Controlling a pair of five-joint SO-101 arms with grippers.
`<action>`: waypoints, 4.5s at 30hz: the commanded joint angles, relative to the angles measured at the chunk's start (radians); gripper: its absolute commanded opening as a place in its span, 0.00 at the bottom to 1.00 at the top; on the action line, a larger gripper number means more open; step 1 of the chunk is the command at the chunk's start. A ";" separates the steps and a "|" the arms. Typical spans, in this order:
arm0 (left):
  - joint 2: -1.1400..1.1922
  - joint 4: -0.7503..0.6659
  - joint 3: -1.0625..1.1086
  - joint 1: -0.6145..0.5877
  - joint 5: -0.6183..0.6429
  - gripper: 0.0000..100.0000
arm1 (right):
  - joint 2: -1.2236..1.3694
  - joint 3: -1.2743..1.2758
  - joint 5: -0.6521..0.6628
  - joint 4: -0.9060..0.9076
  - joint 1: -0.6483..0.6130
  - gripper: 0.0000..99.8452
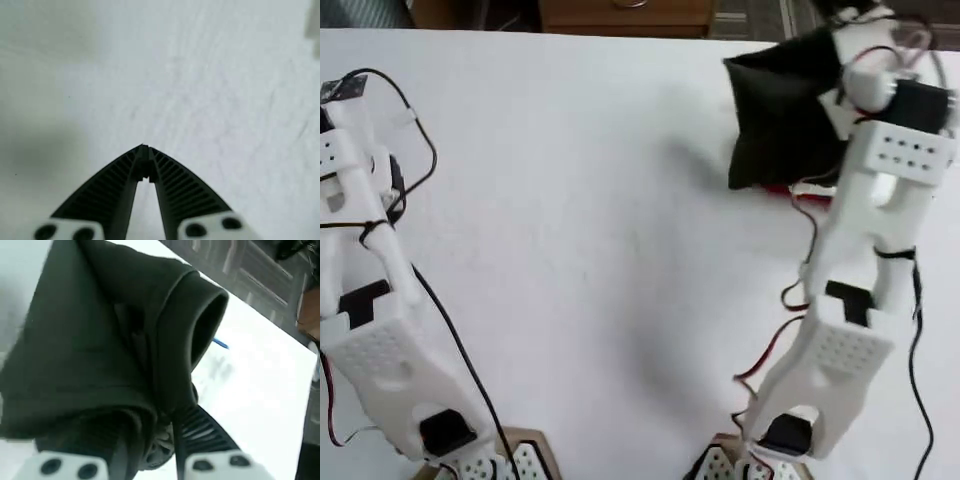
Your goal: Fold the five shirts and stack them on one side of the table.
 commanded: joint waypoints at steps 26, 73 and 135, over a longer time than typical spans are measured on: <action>-0.071 -0.003 -0.001 -0.006 0.002 0.03 | 0.522 -0.333 0.021 -0.189 0.222 0.12; -0.063 -0.055 -0.001 -0.011 -0.005 0.03 | -0.053 0.098 -0.373 0.229 -0.197 0.16; -0.072 -0.011 -0.002 -0.048 -0.005 0.03 | 0.346 -0.123 -0.364 0.248 -0.168 0.02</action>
